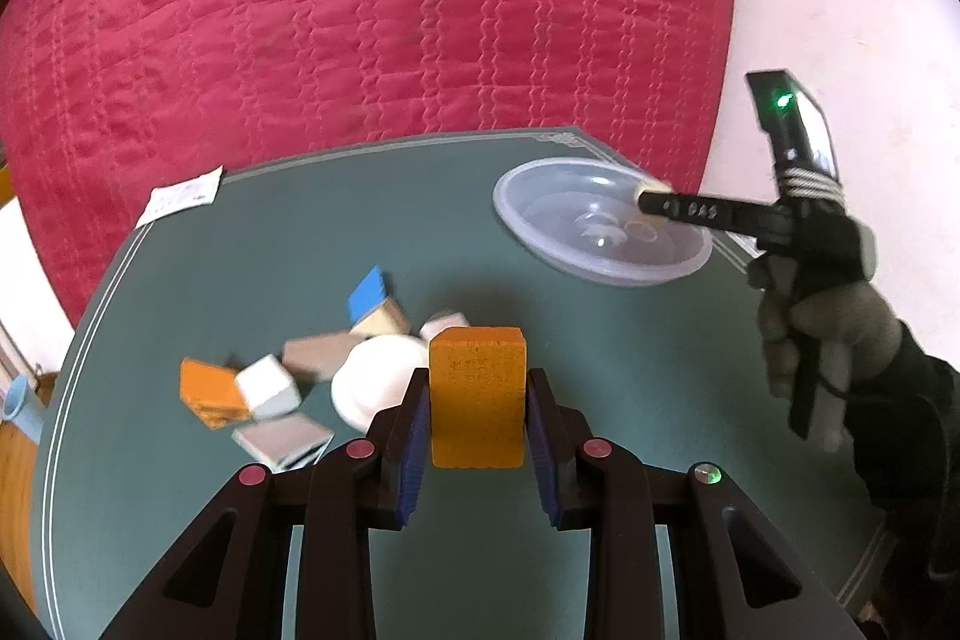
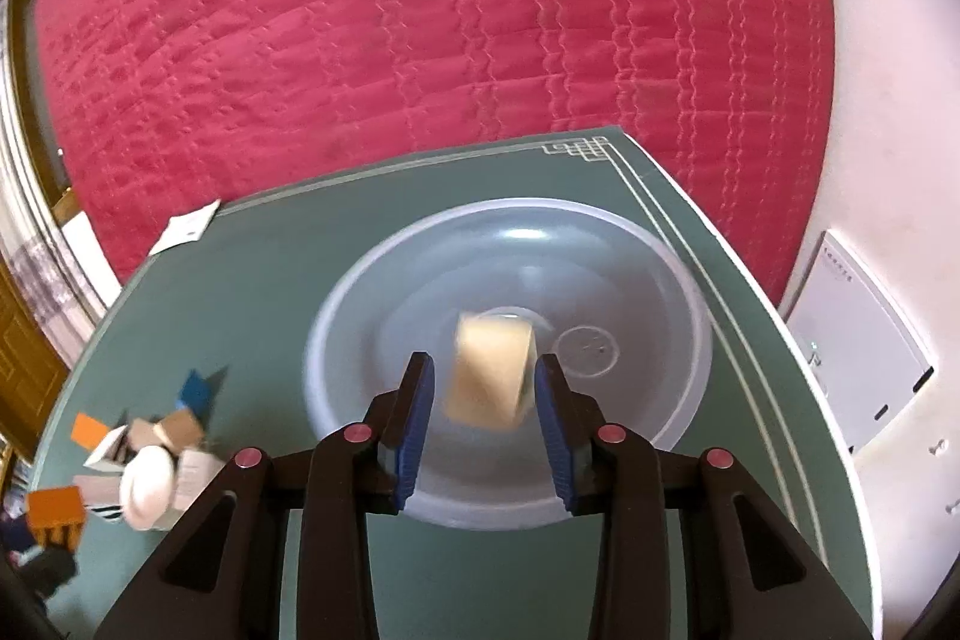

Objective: Organize rigid objects
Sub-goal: 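Carry the orange block and beige block to the clear bowl with both grippers, then open both grippers to drop the blocks into the bowl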

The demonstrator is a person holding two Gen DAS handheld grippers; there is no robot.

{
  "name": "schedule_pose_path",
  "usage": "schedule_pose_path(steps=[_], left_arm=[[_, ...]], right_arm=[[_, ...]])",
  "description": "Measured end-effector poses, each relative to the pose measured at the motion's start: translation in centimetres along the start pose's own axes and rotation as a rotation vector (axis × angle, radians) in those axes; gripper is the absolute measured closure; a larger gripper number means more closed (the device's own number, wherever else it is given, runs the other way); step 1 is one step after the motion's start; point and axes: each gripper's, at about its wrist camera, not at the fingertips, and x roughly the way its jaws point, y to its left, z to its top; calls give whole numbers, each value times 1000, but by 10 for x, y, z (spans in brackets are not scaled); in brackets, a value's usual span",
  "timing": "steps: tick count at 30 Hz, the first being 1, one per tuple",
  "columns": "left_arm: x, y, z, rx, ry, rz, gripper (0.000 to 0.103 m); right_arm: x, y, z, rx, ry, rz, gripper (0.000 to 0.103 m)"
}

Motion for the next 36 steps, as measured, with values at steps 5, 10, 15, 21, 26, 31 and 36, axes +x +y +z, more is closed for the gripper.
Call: schedule_pose_path(steps=[5, 10, 15, 21, 26, 31, 36], left_arm=[[15, -13, 20, 16, 1, -12, 71], [39, -36, 39, 36, 18, -41, 71], [65, -61, 58, 63, 29, -72, 71], [98, -90, 79, 96, 42, -103, 71], [123, -100, 89, 93, 62, -126, 71], [142, -96, 92, 59, 76, -135, 63], [147, -84, 91, 27, 83, -106, 49]], right_arm=[[1, -21, -5, 7, -12, -27, 66], [-7, -41, -15, 50, -38, -78, 66], [-22, -59, -12, 128, -82, -65, 66], [-34, -64, -12, 159, -118, -71, 62], [-36, -70, -11, 184, -123, -61, 62], [-36, -70, -12, 190, -125, -64, 61], [-36, -68, -14, 173, -127, -63, 61]])
